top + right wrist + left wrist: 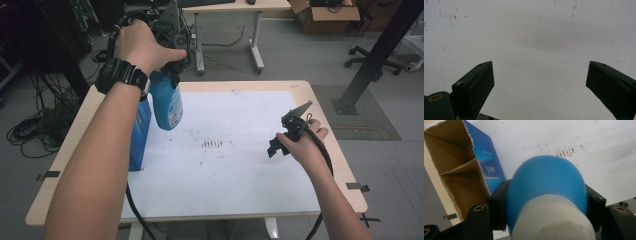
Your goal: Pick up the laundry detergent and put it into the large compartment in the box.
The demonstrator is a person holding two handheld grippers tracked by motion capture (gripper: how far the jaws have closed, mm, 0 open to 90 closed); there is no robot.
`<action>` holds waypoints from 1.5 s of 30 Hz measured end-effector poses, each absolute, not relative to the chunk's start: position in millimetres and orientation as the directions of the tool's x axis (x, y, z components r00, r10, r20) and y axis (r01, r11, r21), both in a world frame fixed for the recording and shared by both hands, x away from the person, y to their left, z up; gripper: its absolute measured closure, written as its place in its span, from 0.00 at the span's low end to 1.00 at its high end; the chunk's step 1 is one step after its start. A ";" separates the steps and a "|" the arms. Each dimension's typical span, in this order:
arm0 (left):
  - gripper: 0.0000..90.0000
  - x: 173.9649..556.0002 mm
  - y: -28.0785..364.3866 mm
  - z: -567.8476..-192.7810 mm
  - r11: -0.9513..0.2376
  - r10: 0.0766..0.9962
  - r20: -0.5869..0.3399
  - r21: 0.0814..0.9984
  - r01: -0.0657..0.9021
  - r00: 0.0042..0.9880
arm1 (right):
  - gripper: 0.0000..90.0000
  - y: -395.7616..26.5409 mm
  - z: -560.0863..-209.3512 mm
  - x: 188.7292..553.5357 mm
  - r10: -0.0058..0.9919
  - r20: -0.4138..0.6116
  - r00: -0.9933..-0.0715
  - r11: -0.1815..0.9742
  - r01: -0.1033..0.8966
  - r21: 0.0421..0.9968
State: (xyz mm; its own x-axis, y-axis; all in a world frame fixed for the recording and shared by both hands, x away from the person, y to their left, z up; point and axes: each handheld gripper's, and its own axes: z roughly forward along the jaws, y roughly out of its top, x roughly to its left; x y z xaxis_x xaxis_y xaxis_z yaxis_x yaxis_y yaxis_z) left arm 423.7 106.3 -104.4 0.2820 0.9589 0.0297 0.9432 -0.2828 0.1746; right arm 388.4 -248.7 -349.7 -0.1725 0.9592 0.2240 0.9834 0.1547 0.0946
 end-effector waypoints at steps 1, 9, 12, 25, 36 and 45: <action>0.41 423.9 108.0 -102.8 -0.277 0.961 0.029 0.179 0.944 0.277 | 0.09 -248.3 -349.3 388.3 0.960 0.224 -0.169 0.151 0.984 0.095; 0.41 424.6 129.1 -93.1 -0.208 0.978 0.020 0.197 0.958 0.208 | 0.09 -249.4 -347.6 388.8 0.958 0.226 -0.174 0.156 0.983 0.098; 0.41 424.7 139.4 -89.8 -0.187 0.982 0.018 0.198 0.962 0.188 | 0.09 -249.5 -346.1 389.0 0.956 0.239 -0.169 0.148 0.984 0.101; 0.42 420.9 189.5 -82.7 -0.096 0.995 0.028 0.228 0.969 0.092 | 0.09 -248.0 -349.3 392.1 0.959 0.232 -0.162 0.144 0.985 0.092; 0.41 420.6 222.8 -88.7 -0.041 0.999 0.017 0.222 0.974 0.039 | 0.09 -247.4 -352.6 392.7 0.963 0.222 -0.153 0.137 0.987 0.087; 0.42 422.6 241.6 -97.4 -0.014 1.000 0.028 0.219 0.976 0.008 | 0.09 -250.6 -356.2 394.1 0.964 0.221 -0.147 0.131 0.988 0.082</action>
State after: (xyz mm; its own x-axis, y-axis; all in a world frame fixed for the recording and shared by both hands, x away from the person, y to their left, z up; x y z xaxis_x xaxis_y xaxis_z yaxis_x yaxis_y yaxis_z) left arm 422.6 241.6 -97.4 0.0078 0.9996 0.0278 0.9756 -0.0137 0.2192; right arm 394.1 -250.6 -356.2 -0.1465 0.9643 0.2206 0.9879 0.1314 0.0819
